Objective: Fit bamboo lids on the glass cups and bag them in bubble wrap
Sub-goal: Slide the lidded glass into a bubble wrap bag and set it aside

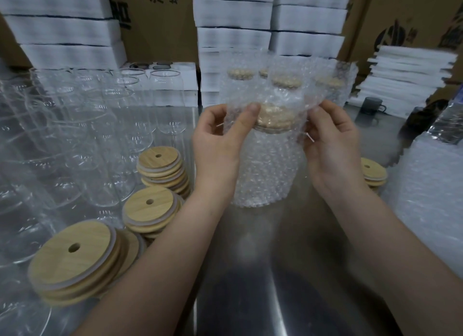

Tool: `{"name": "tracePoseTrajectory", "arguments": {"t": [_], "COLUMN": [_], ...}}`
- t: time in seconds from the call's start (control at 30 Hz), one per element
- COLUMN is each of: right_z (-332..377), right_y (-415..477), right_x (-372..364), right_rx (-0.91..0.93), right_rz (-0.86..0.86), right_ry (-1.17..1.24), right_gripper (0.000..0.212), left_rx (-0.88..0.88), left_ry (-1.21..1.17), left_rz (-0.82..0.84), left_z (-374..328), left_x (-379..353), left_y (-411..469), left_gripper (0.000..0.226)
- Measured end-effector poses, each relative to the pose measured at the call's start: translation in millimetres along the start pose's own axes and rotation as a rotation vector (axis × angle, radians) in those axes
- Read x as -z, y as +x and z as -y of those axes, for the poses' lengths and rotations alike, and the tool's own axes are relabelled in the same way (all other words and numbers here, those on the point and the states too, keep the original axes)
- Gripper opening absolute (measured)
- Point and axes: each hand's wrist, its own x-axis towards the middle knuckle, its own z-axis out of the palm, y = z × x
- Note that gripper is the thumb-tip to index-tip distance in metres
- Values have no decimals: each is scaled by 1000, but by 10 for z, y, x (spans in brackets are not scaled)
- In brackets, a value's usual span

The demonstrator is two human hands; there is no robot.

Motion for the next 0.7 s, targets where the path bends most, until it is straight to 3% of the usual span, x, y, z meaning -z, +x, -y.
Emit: {"name": "tracePoseTrajectory", "arguments": {"t": [0.13, 0.2, 0.33, 0.43, 0.57, 0.7], "right_z": [33, 39, 20, 42, 49, 72], "right_y": [29, 23, -9, -11, -17, -37], "right_x": [11, 2, -3, 9, 8, -3], "right_rx": [-12, 18, 82, 97, 105, 81], "right_rz": [181, 254, 194, 145, 98, 79], "right_ry": [-48, -96, -126, -108, -98, -92], "right_gripper": [34, 31, 8, 17, 20, 16], "left_rx": [33, 26, -10, -28, -61, -41], "left_ry": [19, 37, 29, 37, 54, 43], "left_rz": [-44, -53, -36, 2, 9, -88], "left_z": [-37, -52, -95, -133, -166, -171], "left_x": [-23, -36, -59, -72, -81, -55], "left_y": [108, 137, 151, 161, 165, 159], "left_gripper": [37, 41, 18, 9, 29, 27]}}
